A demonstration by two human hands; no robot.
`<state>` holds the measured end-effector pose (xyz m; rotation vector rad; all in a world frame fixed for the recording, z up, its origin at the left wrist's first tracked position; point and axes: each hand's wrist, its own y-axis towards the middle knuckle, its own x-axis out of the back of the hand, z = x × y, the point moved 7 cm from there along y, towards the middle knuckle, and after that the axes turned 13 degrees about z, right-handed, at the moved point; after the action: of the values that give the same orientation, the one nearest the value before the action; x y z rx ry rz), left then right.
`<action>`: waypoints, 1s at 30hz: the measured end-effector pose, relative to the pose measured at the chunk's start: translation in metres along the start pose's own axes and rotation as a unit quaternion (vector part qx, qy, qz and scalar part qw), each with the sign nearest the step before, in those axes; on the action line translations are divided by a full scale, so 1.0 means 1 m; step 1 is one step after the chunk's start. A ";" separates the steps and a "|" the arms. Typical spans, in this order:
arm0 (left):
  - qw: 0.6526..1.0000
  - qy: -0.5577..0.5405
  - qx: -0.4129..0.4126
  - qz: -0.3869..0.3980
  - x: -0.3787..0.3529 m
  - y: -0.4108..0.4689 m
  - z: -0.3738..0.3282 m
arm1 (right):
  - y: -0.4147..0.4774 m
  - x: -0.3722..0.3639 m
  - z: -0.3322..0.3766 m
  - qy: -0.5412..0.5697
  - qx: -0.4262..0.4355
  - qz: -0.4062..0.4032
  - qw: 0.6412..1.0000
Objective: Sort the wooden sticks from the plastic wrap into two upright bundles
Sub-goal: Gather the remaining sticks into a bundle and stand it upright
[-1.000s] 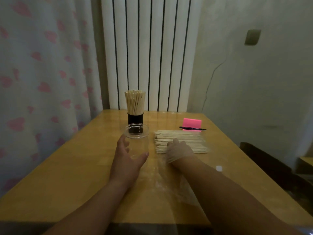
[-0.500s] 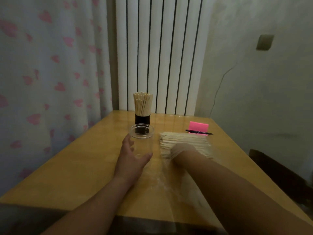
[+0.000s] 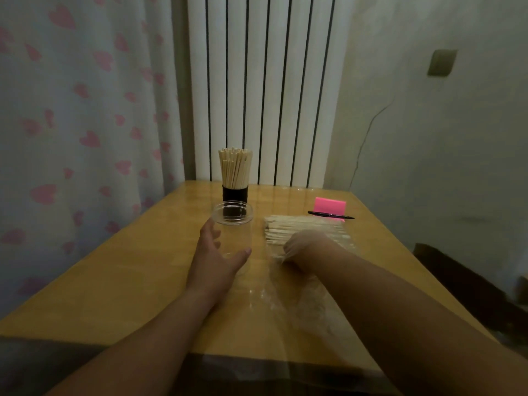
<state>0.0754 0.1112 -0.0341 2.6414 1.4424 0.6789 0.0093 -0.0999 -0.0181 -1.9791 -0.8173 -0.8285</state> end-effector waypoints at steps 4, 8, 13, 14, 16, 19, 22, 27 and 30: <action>1.000 -0.005 -0.003 0.002 0.000 0.000 0.000 | 0.007 -0.005 -0.001 -0.020 0.009 -0.011 1.000; 1.000 -0.013 -0.003 0.006 0.000 0.000 0.002 | -0.004 -0.009 -0.003 -0.039 -0.005 -0.021 0.999; 1.000 -0.021 0.000 0.006 0.000 0.002 0.003 | -0.024 -0.005 -0.003 -0.019 -0.010 -0.022 1.000; 1.000 -0.023 0.000 0.006 0.000 0.002 0.003 | -0.028 -0.003 -0.004 -0.008 -0.020 -0.030 0.999; 1.000 -0.026 0.000 0.007 -0.001 0.002 0.002 | -0.038 -0.003 -0.007 0.031 -0.046 -0.052 0.997; 0.999 -0.035 0.001 0.009 -0.001 0.002 0.004 | -0.062 -0.018 -0.005 0.124 -0.063 -0.131 0.982; 1.000 -0.023 -0.004 0.008 0.000 0.003 0.004 | -0.095 -0.038 0.000 0.212 -0.018 -0.293 0.932; 0.999 0.035 -0.041 0.004 -0.001 -0.001 -0.005 | -0.130 -0.065 -0.009 0.556 0.120 -0.426 0.703; 0.991 0.103 -0.082 -0.018 0.000 -0.009 -0.013 | -0.126 -0.095 -0.034 0.812 0.089 -0.347 0.460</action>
<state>0.0631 0.1136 -0.0246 2.4762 1.4080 1.0446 -0.1518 -0.0954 -0.0231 0.1373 -0.2990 -2.2772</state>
